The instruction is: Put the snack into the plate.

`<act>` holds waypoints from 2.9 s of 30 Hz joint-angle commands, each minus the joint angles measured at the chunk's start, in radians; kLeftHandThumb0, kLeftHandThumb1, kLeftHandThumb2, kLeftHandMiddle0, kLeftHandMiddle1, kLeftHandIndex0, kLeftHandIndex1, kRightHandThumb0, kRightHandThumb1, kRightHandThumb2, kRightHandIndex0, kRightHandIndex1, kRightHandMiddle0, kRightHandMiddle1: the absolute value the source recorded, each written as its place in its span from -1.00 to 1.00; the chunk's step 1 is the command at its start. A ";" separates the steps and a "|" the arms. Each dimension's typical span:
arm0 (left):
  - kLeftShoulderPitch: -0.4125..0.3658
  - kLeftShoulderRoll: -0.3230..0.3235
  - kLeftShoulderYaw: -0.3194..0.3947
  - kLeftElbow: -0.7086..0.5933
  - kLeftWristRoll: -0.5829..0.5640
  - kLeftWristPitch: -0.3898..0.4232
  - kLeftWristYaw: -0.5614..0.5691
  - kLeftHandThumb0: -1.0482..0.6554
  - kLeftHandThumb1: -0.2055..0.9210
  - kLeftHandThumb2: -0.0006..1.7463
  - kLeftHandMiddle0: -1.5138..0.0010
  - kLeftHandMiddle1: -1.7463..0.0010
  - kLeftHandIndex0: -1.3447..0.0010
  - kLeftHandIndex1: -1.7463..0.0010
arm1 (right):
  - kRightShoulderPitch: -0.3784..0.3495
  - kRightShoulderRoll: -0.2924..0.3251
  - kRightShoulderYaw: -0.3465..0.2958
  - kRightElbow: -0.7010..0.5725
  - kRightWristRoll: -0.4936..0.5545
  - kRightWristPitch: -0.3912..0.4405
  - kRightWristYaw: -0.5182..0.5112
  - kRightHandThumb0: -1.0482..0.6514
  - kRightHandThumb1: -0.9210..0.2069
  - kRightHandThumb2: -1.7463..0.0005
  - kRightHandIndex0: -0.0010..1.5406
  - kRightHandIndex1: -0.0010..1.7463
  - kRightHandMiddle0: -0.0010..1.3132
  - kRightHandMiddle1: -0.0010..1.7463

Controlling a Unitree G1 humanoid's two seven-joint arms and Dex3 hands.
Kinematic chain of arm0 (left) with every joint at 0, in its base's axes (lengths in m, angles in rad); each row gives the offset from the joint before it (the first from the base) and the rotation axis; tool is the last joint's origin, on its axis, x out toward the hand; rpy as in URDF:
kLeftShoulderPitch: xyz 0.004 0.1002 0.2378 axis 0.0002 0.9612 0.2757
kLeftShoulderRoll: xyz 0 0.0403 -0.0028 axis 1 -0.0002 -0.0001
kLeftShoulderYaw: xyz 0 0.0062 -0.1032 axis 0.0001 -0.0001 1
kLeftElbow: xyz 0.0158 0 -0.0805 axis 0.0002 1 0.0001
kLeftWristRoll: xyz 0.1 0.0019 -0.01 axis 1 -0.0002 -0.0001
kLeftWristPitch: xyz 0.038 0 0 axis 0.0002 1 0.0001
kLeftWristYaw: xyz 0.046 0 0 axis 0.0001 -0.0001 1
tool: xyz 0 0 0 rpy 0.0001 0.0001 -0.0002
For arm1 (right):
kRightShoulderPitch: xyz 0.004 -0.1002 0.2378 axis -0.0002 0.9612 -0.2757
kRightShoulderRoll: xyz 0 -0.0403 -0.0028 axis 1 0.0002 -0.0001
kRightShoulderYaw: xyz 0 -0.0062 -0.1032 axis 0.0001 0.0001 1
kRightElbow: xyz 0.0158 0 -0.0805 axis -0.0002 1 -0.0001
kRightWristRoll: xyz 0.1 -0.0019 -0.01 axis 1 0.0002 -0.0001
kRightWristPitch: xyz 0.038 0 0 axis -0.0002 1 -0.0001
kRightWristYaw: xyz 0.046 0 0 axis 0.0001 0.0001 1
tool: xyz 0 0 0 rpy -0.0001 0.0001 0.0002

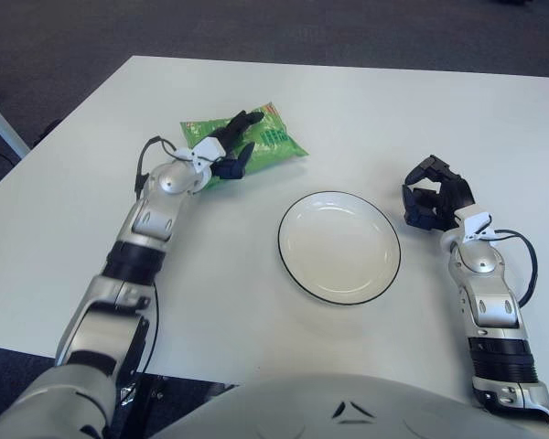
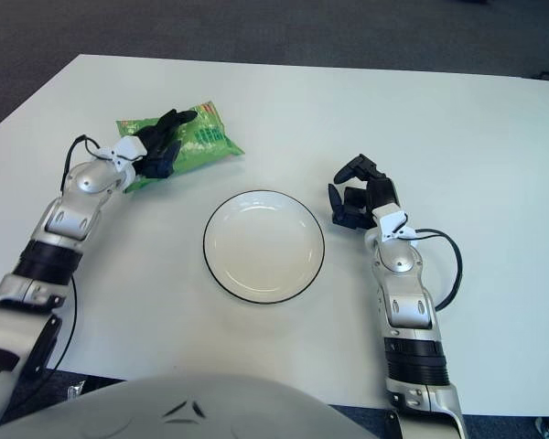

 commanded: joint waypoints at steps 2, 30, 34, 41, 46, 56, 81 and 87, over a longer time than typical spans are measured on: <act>0.085 0.065 0.052 -0.191 -0.036 0.056 -0.055 -0.88 1.00 0.18 0.76 0.93 1.00 0.38 | 0.071 0.023 0.007 0.071 0.009 0.077 0.022 -0.27 -0.23 -0.27 0.56 1.00 -0.26 1.00; 0.026 0.058 -0.075 -0.048 0.463 -0.252 0.340 -0.81 1.00 -0.04 0.79 0.98 1.00 0.41 | 0.052 0.005 0.010 0.133 -0.017 0.012 0.027 -0.29 -0.14 -0.33 0.60 1.00 -0.21 1.00; 0.006 0.046 -0.085 -0.014 0.514 -0.263 0.380 -0.82 1.00 -0.13 0.86 0.99 1.00 0.45 | 0.049 0.004 0.005 0.143 -0.005 0.010 0.036 -0.28 -0.16 -0.32 0.58 1.00 -0.22 1.00; -0.029 0.034 -0.101 0.043 0.585 -0.258 0.425 -0.83 1.00 -0.30 0.94 1.00 1.00 0.51 | 0.047 0.009 -0.002 0.148 0.004 0.010 0.040 -0.28 -0.19 -0.29 0.57 1.00 -0.24 1.00; -0.073 0.025 -0.124 0.106 0.649 -0.224 0.439 -0.87 1.00 -0.39 0.98 1.00 1.00 0.59 | 0.043 0.007 -0.005 0.154 0.009 0.012 0.045 -0.27 -0.21 -0.27 0.56 1.00 -0.26 1.00; -0.264 0.011 -0.240 0.440 0.762 -0.217 0.460 -0.99 1.00 -0.39 1.00 1.00 1.00 0.83 | 0.042 0.007 -0.004 0.155 0.005 0.012 0.042 -0.27 -0.23 -0.26 0.57 1.00 -0.27 1.00; -0.580 -0.108 -0.360 1.112 0.601 -0.359 0.058 -1.00 1.00 -0.36 1.00 1.00 1.00 0.88 | 0.057 0.013 -0.009 0.126 0.017 0.022 0.043 -0.27 -0.23 -0.26 0.58 1.00 -0.27 1.00; -0.609 -0.116 -0.368 1.195 0.561 -0.395 -0.040 -1.00 1.00 -0.24 1.00 1.00 1.00 0.94 | 0.065 0.009 -0.006 0.112 0.008 0.029 0.041 -0.27 -0.23 -0.26 0.57 1.00 -0.27 1.00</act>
